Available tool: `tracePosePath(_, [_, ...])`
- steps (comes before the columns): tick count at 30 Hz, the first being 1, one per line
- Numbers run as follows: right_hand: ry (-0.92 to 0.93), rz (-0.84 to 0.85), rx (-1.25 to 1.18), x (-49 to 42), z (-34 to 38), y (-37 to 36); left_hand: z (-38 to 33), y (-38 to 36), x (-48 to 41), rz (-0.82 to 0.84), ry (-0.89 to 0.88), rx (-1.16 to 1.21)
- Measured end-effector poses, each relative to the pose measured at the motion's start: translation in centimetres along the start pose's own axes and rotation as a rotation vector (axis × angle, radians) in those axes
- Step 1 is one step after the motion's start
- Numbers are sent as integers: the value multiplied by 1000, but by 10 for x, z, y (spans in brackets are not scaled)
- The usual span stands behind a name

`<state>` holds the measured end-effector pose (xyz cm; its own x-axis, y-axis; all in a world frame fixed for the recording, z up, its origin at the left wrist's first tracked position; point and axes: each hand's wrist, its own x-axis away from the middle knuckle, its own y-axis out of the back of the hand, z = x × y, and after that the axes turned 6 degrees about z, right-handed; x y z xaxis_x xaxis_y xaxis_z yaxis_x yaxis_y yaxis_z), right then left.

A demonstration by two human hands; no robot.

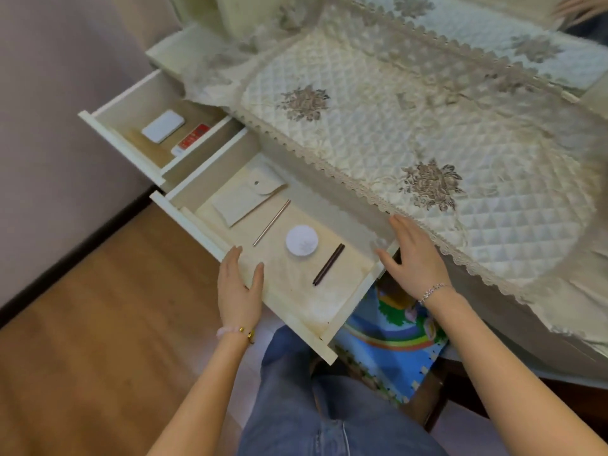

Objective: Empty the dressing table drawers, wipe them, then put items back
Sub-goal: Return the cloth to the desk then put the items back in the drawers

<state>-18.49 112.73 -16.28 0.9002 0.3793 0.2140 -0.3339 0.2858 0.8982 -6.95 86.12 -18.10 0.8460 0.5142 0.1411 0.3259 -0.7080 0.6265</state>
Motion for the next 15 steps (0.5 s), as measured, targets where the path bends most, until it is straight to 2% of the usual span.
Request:
tracePosePath(2, [37, -8, 3, -4, -2, 0, 5, -2, 12, -41, 272, 287])
tracePosePath(4, [61, -11, 13, -9, -4, 0, 7, -4, 19, 24, 493, 629])
tracePosePath(7, [82, -1, 40, -16, -9, -1, 9, -7, 23, 106, 700, 1082])
tracePosePath(10, [102, -9, 41, -23, -12, 0, 12, -5, 23, 102, 763, 1232])
tracePosePath(15, [122, -17, 40, -38, -16, 3, 19, -3, 17, 129, 775, 1256])
